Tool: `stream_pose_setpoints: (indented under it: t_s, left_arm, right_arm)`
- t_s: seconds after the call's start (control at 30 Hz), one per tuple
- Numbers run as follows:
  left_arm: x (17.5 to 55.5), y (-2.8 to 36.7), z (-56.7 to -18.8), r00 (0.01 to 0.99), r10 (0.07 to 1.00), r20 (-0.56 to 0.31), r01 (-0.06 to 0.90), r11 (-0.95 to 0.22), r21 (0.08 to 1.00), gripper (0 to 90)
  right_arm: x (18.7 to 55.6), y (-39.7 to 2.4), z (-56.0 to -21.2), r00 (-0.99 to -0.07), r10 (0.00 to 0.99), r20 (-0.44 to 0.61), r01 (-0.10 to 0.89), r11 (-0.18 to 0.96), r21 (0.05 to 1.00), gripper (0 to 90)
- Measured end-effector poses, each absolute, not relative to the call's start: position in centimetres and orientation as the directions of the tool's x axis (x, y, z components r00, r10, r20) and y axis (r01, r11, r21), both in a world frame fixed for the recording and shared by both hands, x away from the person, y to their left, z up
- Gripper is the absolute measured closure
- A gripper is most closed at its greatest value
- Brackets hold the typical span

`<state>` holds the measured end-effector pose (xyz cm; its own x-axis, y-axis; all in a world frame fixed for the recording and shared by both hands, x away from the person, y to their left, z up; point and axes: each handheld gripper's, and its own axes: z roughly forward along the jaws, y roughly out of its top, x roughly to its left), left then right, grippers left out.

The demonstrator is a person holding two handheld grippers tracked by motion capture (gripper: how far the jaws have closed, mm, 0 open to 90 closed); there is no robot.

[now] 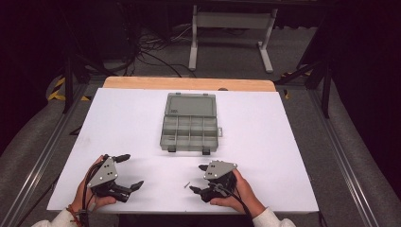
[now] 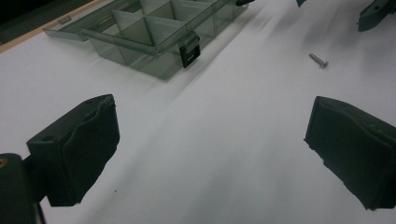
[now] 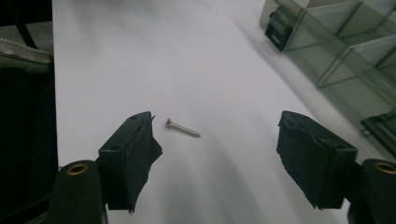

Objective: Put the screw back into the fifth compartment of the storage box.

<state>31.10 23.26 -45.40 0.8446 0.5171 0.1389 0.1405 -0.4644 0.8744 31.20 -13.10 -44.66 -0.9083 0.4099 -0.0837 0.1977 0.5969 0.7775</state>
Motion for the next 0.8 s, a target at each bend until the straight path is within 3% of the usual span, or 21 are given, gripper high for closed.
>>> stream_pose_setpoints:
  t_s: [0.8]
  left_arm:
    - [31.2,23.0,-45.6,0.851,0.506,0.141,0.143,-0.482,0.865,3.8]
  right_arm:
    - [32.8,-10.3,-46.2,-0.965,0.256,-0.064,0.127,0.663,0.737,64.1]
